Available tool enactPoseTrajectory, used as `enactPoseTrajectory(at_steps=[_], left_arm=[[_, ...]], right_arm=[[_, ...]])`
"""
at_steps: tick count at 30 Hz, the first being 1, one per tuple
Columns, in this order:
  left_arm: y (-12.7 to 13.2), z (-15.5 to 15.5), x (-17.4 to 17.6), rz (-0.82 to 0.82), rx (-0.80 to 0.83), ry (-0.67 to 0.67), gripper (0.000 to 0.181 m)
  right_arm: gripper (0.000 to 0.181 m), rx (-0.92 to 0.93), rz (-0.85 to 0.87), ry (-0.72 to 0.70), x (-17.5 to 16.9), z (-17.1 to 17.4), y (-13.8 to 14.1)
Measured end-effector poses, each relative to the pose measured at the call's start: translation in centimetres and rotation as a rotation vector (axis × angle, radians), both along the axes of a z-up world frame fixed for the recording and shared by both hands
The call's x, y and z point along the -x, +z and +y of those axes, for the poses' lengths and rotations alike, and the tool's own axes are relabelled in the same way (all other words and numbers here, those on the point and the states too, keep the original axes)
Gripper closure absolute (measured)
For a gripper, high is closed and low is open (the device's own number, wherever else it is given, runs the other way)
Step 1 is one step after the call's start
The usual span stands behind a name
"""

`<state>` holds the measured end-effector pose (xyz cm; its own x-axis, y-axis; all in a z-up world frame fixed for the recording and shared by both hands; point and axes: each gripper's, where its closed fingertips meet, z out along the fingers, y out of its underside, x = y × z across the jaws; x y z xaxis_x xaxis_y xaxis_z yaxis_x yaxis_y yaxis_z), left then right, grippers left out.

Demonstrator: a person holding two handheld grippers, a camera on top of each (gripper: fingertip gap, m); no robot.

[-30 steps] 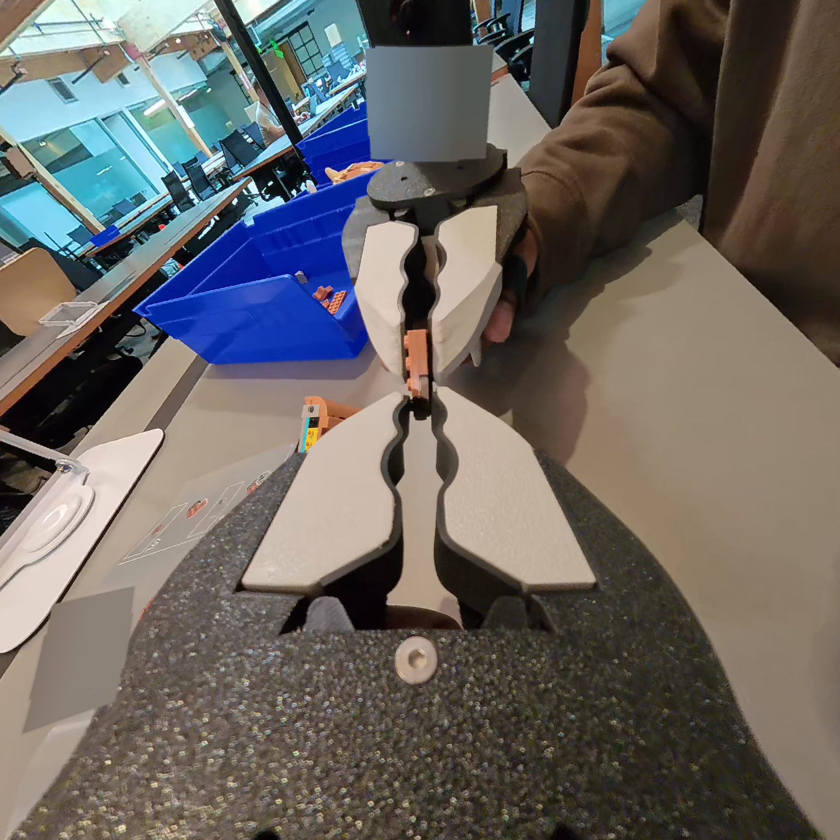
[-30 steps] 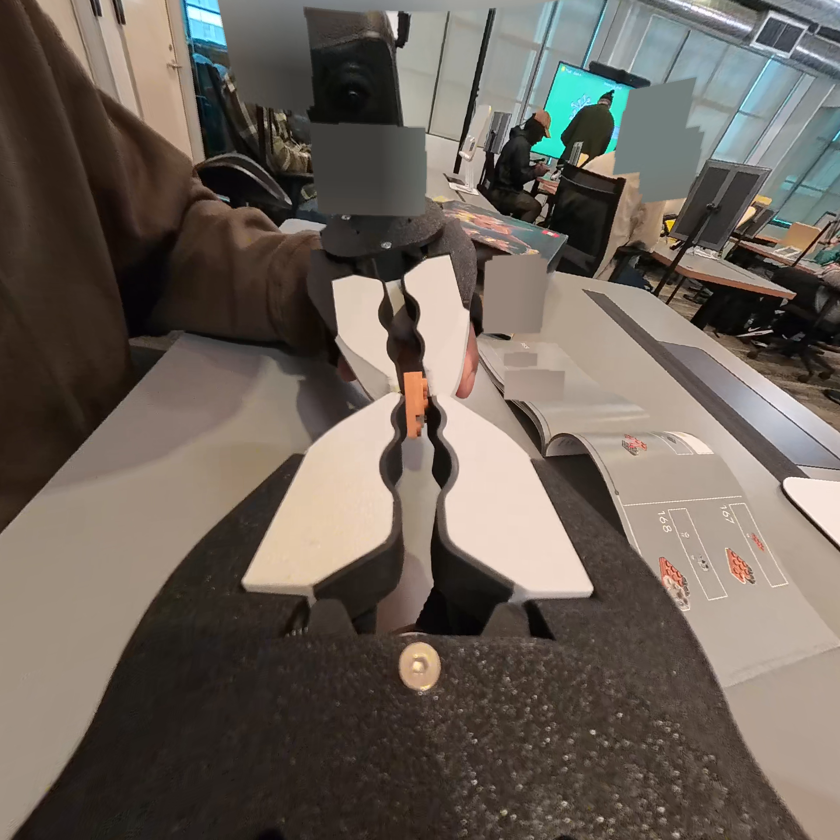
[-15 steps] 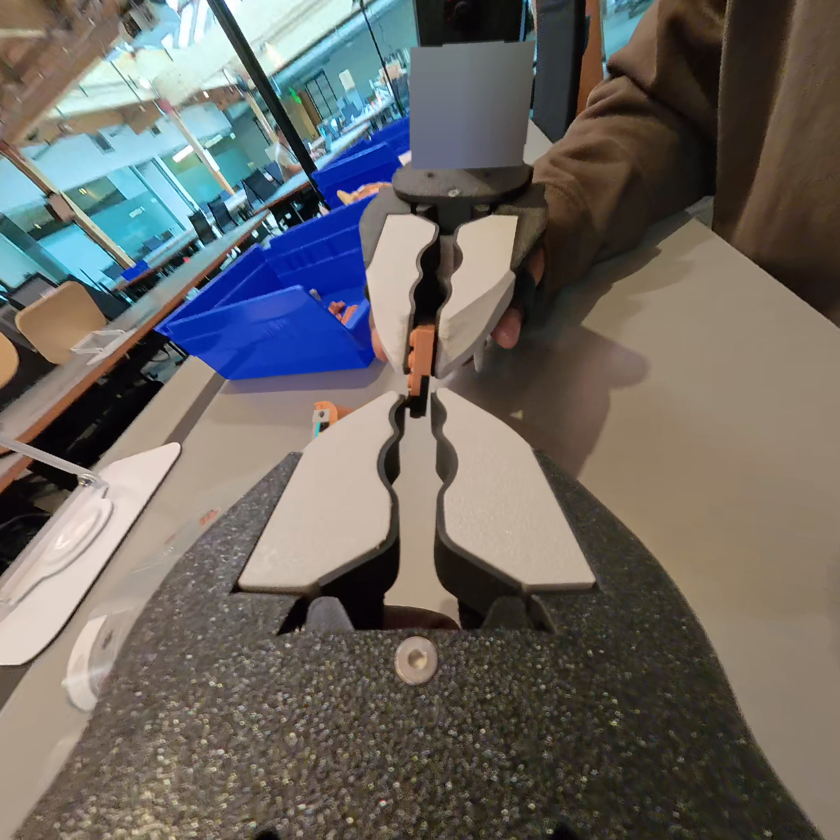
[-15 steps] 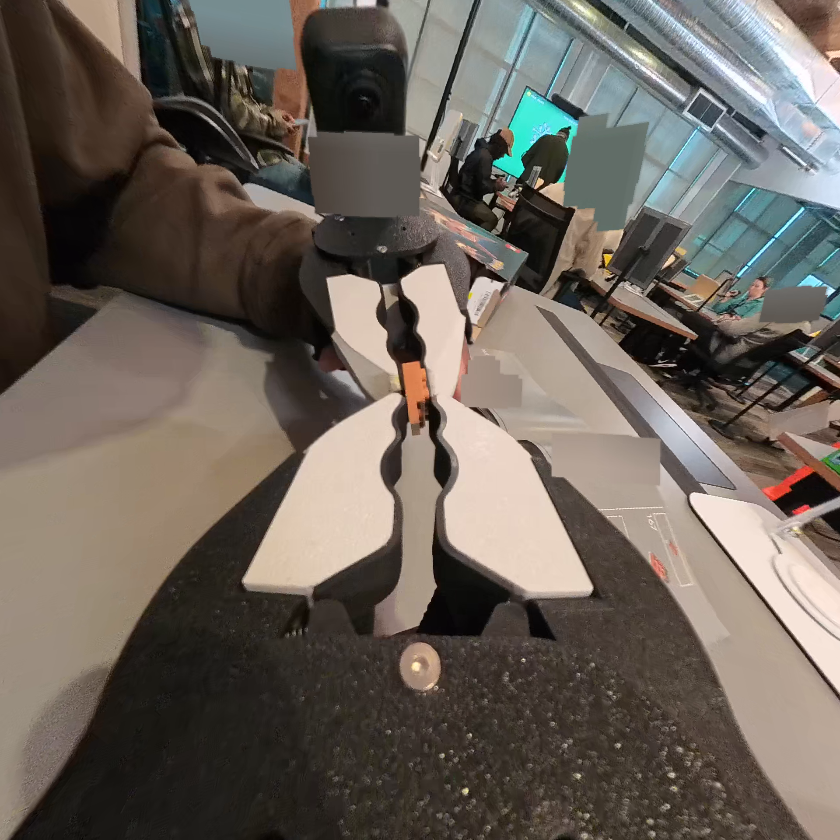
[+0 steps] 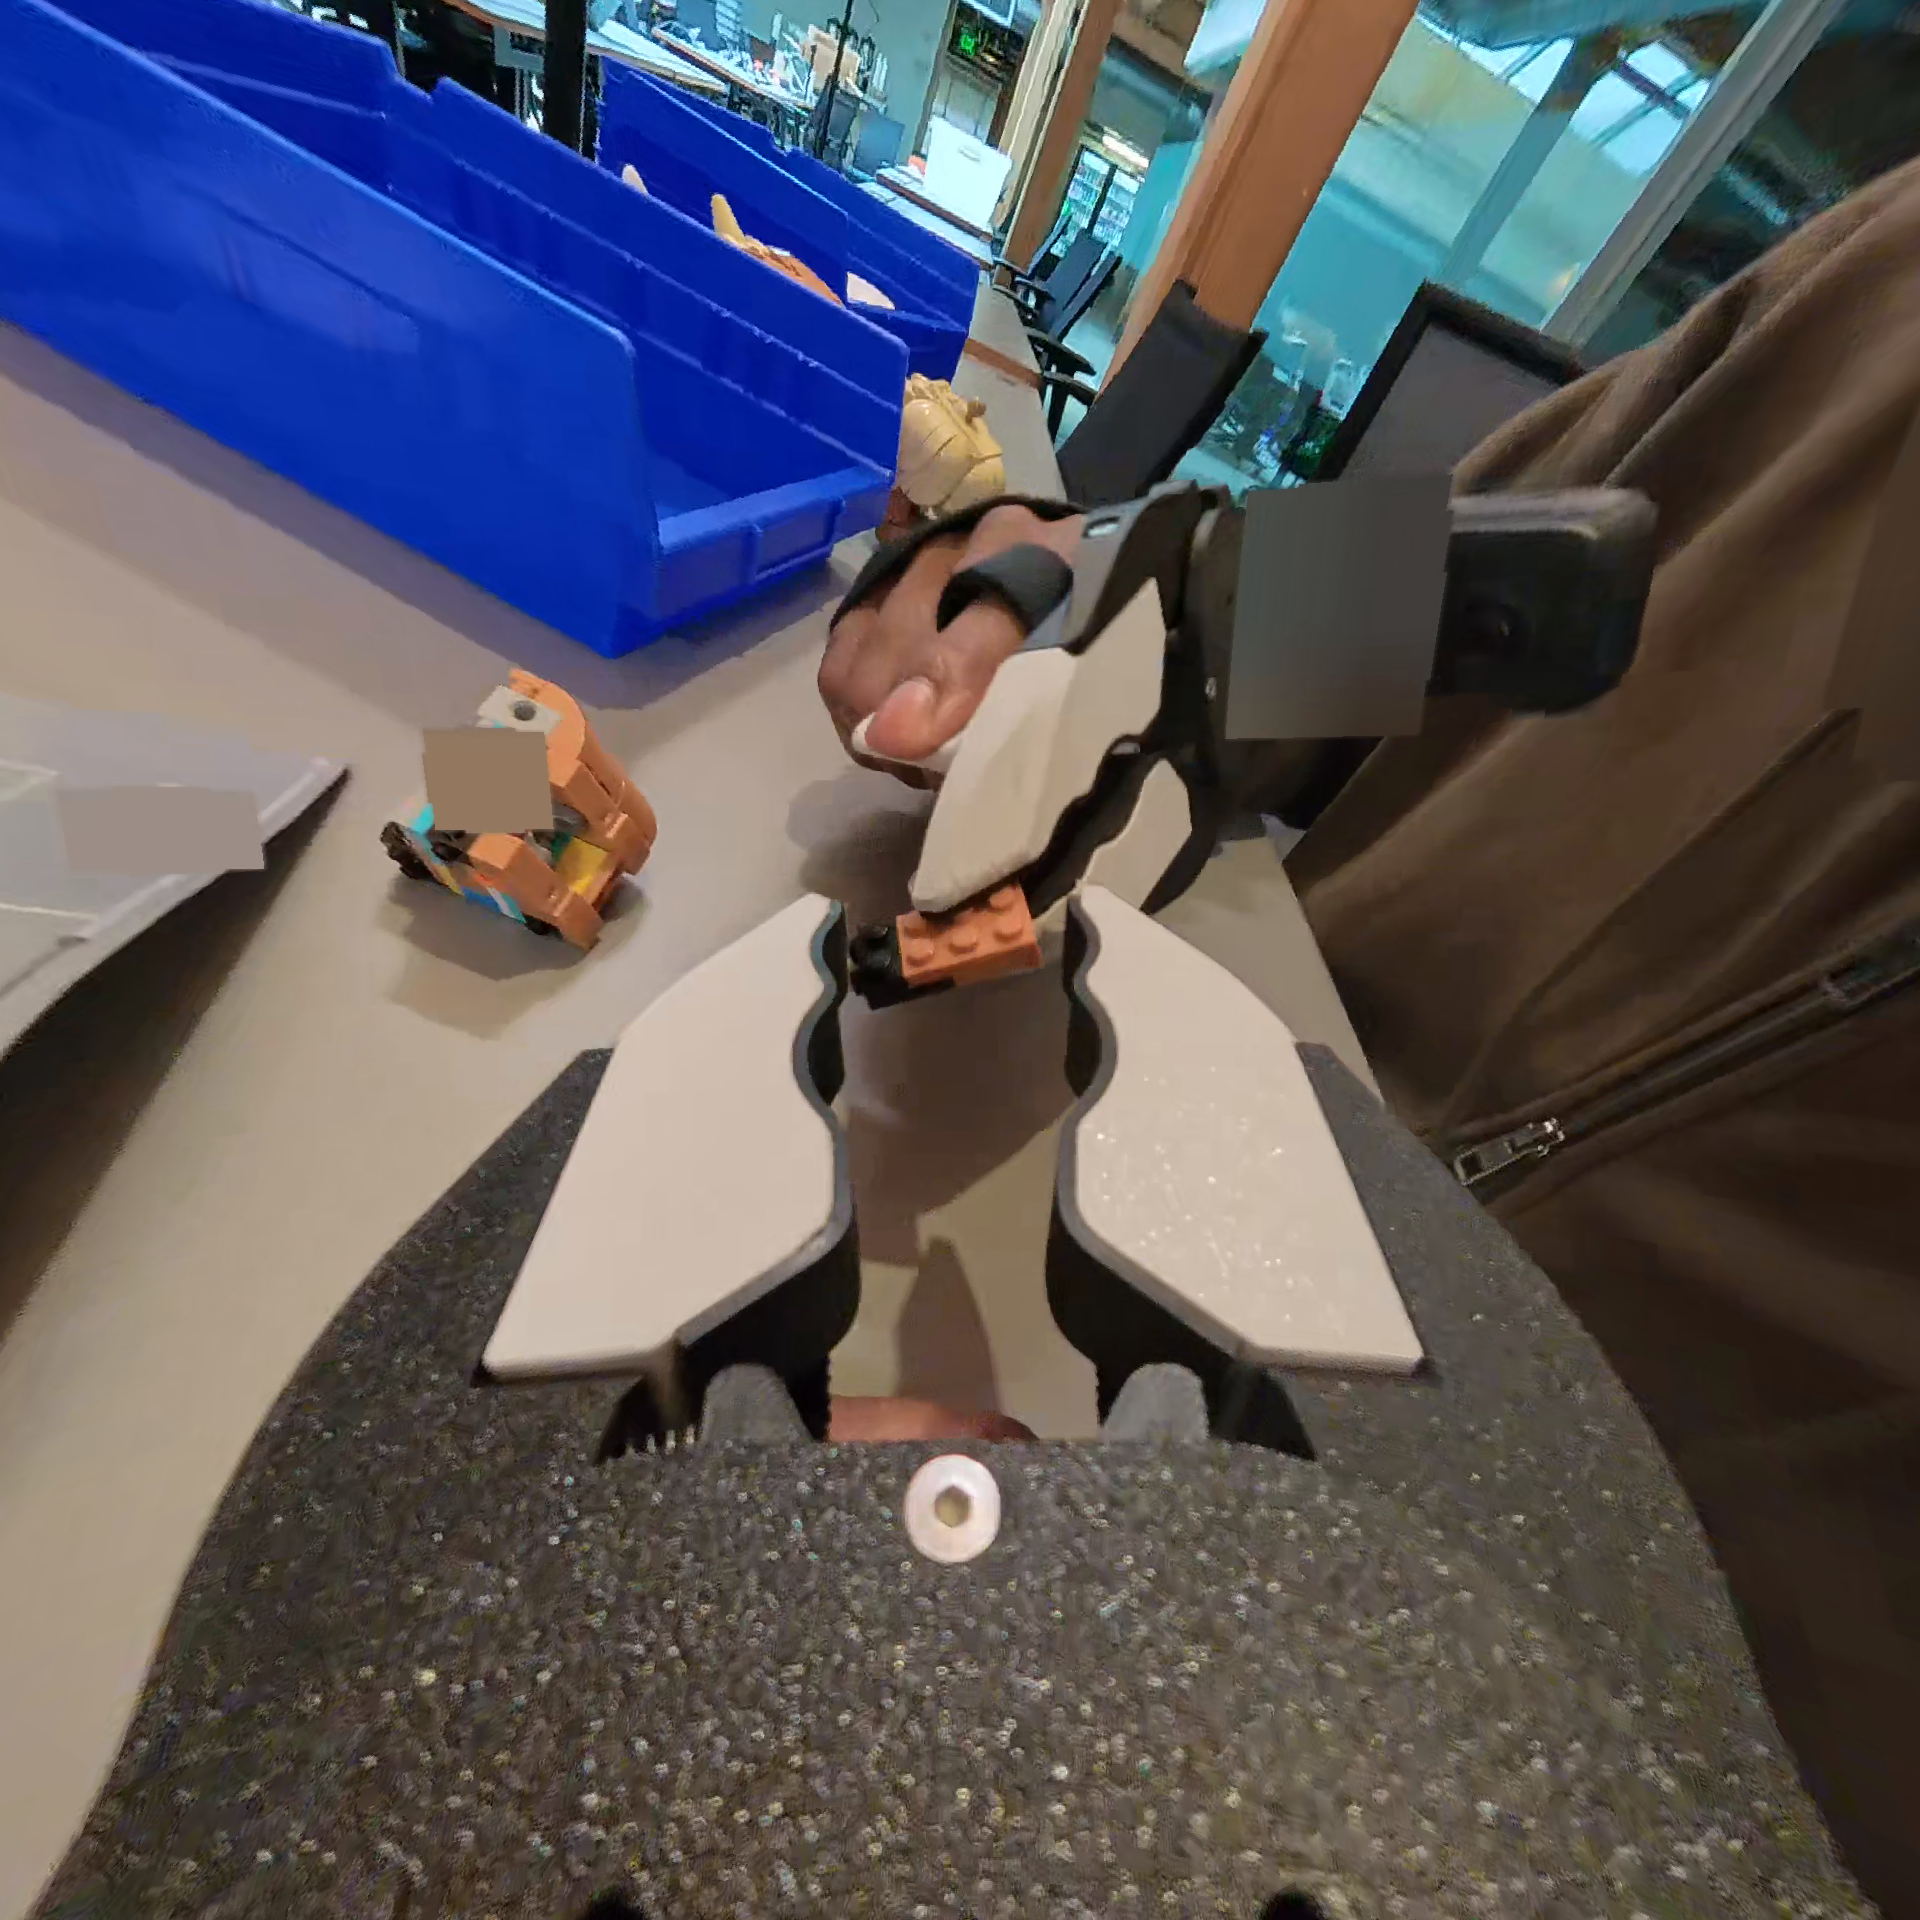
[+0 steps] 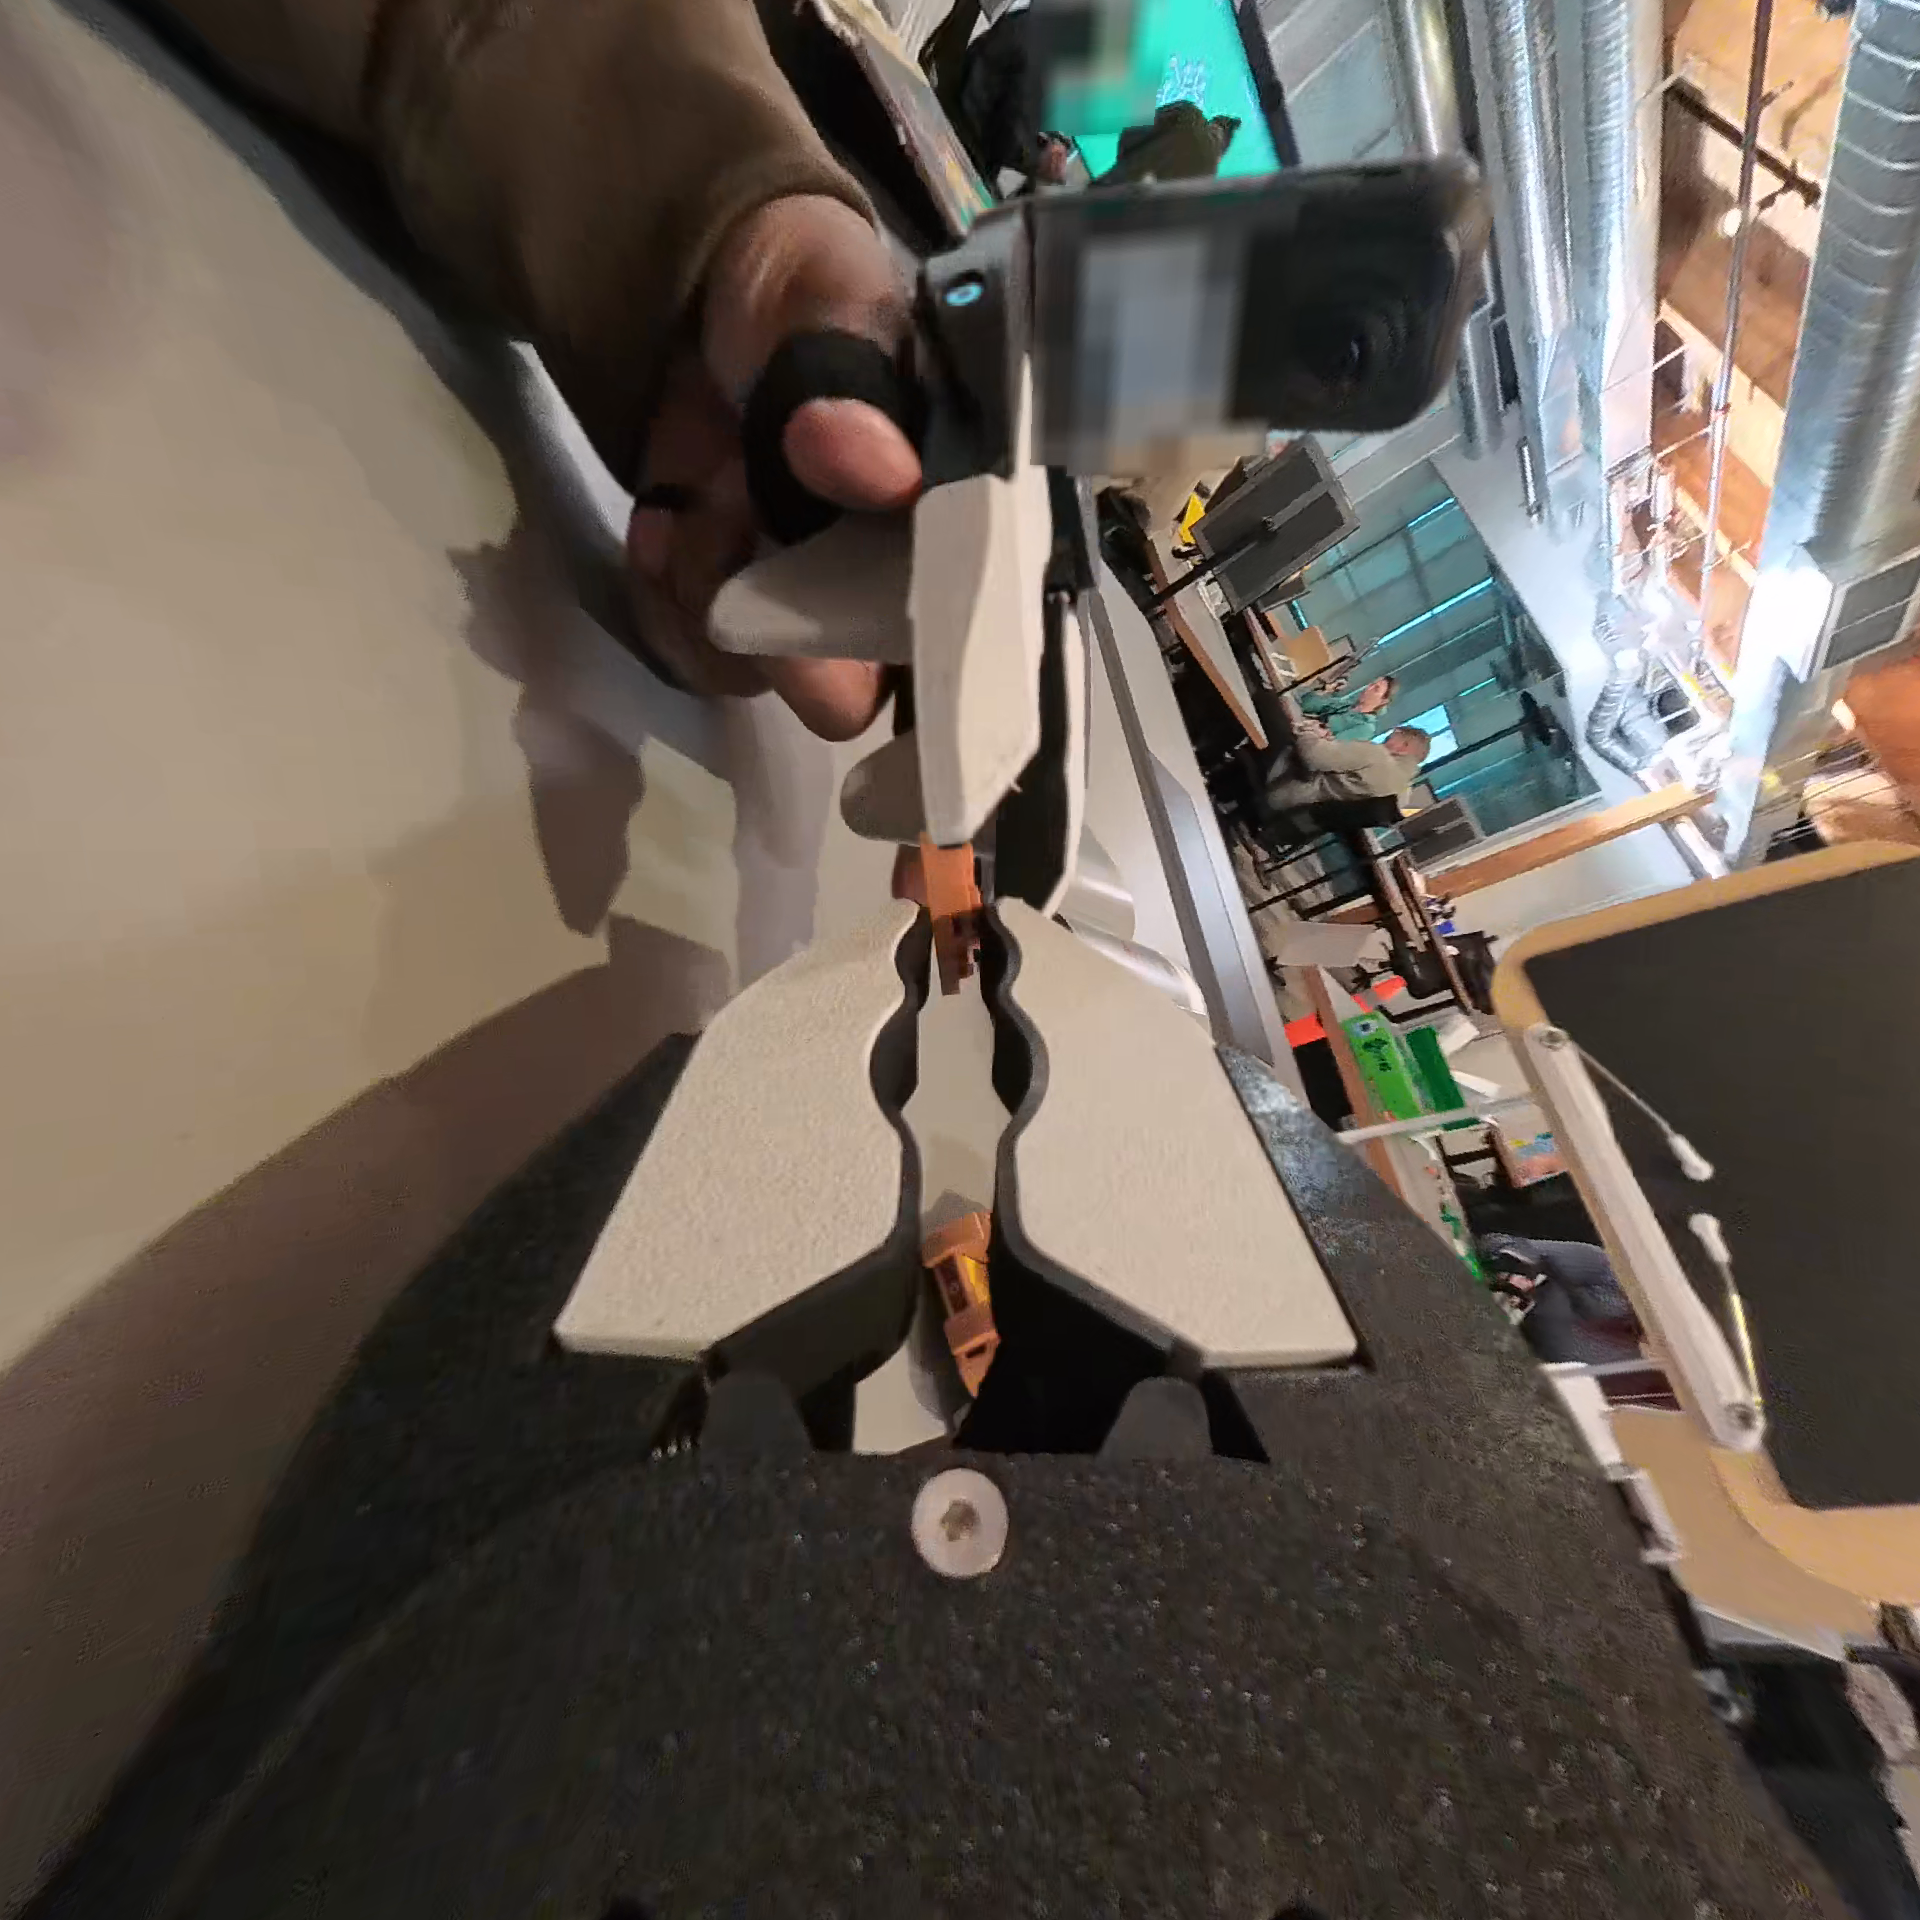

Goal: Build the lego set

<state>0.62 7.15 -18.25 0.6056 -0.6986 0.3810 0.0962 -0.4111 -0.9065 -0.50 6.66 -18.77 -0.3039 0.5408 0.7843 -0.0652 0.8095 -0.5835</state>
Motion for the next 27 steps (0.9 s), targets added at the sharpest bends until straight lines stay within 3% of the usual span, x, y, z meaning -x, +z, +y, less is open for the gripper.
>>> enactPoseTrajectory(at_steps=[9, 13, 18, 22, 27], left_arm=[[-0.6, 0.2, -0.4, 0.056, -0.012, 0.011, 0.149], [-0.4, 0.6, 0.3, 0.109, -0.066, 0.052, 0.149], [-2.7, 0.9, 3.0, 0.381, -0.06, 0.125, 0.149], [-6.1, 0.2, 4.1, 0.68, -0.036, 0.076, 0.149], [-7.4, -0.3, 3.7, 0.741, -0.017, 0.022, 0.149]], right_arm=[[0.173, -0.057, 0.024, -0.021, 0.2, 0.0, -0.3], [0.157, -0.033, -0.022, -0.025, 0.3, 0.3, -1.0], [0.142, 0.14, -0.171, -0.005, 0.1, 0.6, -2.3], [0.141, 0.294, -0.253, 0.006, 0.0, 0.6, -2.4], [0.143, 0.395, -0.311, -0.03, 0.2, 1.4, -2.6]])
